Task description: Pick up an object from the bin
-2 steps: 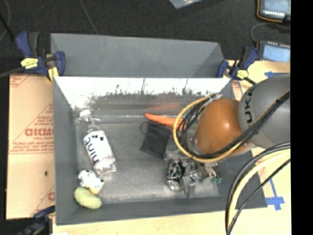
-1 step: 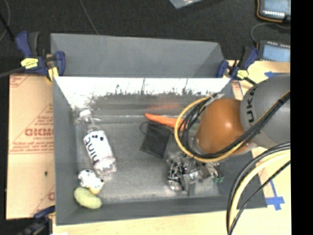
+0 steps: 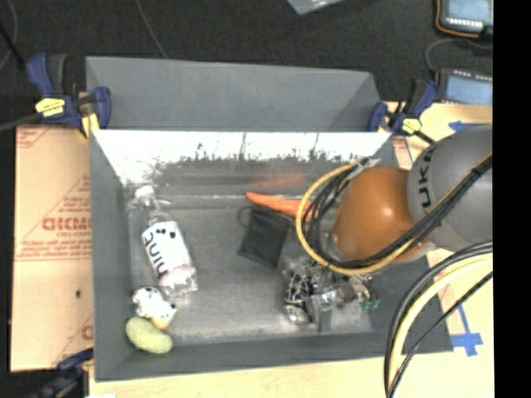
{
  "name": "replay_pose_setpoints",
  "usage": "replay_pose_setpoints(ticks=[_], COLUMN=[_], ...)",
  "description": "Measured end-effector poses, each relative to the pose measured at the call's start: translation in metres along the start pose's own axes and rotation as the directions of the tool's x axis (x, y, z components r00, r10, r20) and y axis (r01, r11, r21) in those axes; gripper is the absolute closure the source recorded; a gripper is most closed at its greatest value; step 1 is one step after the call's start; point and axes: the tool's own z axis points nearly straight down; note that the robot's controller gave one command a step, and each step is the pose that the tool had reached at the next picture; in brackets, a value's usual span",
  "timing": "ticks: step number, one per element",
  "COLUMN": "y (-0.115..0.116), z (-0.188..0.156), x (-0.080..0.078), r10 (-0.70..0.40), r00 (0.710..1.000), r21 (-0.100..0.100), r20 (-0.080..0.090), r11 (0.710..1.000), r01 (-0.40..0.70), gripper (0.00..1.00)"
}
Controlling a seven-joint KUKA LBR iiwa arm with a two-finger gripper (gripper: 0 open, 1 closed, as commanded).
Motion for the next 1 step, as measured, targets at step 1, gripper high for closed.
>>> replay_pose_setpoints(ticks=[1], y=[0.0002], z=[-0.0058], x=[0.0005], r10=[0.001], r00=[1.000], r21=[0.000], r20=[0.002], r11=[1.000], r01=[-0.001], gripper=[1.00])
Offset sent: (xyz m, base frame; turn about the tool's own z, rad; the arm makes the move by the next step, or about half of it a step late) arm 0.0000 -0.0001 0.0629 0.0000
